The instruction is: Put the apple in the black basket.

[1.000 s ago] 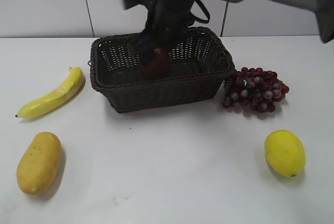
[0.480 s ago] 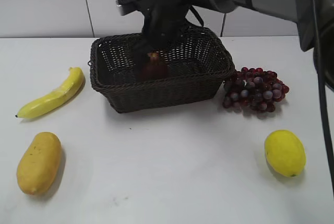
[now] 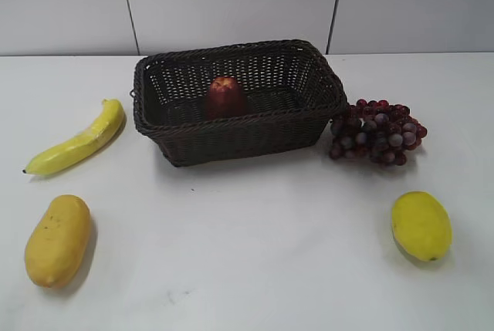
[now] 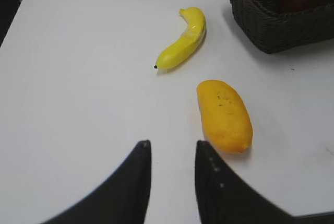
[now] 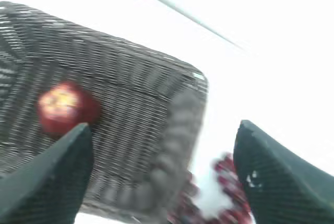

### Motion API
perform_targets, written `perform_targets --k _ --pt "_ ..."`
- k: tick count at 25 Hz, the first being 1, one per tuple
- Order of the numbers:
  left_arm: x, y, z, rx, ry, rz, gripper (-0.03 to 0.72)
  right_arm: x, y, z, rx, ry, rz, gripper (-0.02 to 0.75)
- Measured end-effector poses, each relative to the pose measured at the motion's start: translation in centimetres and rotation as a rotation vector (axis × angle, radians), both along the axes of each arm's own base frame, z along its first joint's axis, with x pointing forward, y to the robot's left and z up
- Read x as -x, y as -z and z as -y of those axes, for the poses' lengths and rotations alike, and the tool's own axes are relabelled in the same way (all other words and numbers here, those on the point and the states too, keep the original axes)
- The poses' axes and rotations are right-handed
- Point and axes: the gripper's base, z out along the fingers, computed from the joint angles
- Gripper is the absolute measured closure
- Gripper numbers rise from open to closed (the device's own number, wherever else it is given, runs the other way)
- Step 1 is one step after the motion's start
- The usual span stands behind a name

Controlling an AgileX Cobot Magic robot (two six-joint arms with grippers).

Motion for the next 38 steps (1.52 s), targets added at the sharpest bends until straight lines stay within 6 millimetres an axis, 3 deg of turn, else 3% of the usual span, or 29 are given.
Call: perform_targets --k 4,7,10,15,18,23,28,32,38 --pt "0.0 0.0 0.0 0.000 0.000 0.000 0.466 0.4 -4.5 7.3 -0.012 0.169 0.011 0.117" --pt "0.0 0.0 0.0 0.000 0.000 0.000 0.466 2.2 -6.9 12.1 -0.008 0.274 0.012 0.131" --pt "0.0 0.0 0.0 0.000 0.000 0.000 0.466 5.5 -7.7 15.2 0.006 0.330 -0.014 0.146" --pt "0.0 0.0 0.0 0.000 0.000 0.000 0.466 14.2 -8.1 17.7 -0.041 0.358 0.044 0.148" --pt "0.0 0.0 0.0 0.000 0.000 0.000 0.466 20.0 -6.9 19.0 -0.099 0.372 0.114 0.150" --pt "0.0 0.0 0.0 0.000 0.000 0.000 0.466 29.2 -3.1 21.2 -0.149 0.368 0.208 0.153" --pt "0.0 0.0 0.0 0.000 0.000 0.000 0.466 36.0 0.1 22.8 -0.202 0.363 0.328 0.154" --pt "0.0 0.0 0.0 0.000 0.000 0.000 0.466 39.2 2.5 23.5 -0.201 0.326 0.376 0.155" --pt "0.0 0.0 0.0 0.000 0.000 0.000 0.466 39.9 5.6 23.3 -0.205 0.298 0.321 0.155"
